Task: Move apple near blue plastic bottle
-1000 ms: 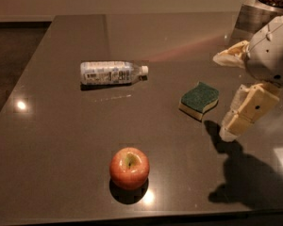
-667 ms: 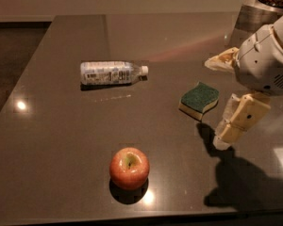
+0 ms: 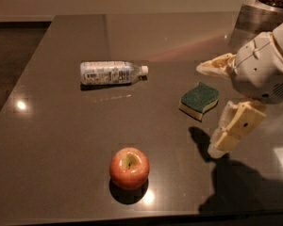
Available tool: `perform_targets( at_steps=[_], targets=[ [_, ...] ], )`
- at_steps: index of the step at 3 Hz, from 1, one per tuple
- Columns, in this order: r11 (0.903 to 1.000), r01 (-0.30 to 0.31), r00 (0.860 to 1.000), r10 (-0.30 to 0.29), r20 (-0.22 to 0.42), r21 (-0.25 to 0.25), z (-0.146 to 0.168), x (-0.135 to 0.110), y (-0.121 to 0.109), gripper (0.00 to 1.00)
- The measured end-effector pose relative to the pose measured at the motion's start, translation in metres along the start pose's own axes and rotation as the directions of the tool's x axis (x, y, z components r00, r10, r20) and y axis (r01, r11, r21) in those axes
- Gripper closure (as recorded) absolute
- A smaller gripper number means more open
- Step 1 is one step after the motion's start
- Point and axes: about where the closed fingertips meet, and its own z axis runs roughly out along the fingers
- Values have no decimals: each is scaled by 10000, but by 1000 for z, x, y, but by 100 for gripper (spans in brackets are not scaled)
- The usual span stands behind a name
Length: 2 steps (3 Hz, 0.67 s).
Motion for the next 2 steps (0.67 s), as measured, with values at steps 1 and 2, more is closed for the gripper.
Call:
perform_targets(
  at_steps=[1, 2],
  targets=[
    [9973, 591, 9933, -544, 1018, -433, 19, -25, 21, 0],
    [9926, 990, 9856, -882, 1440, -699, 44, -44, 34, 0]
  ],
)
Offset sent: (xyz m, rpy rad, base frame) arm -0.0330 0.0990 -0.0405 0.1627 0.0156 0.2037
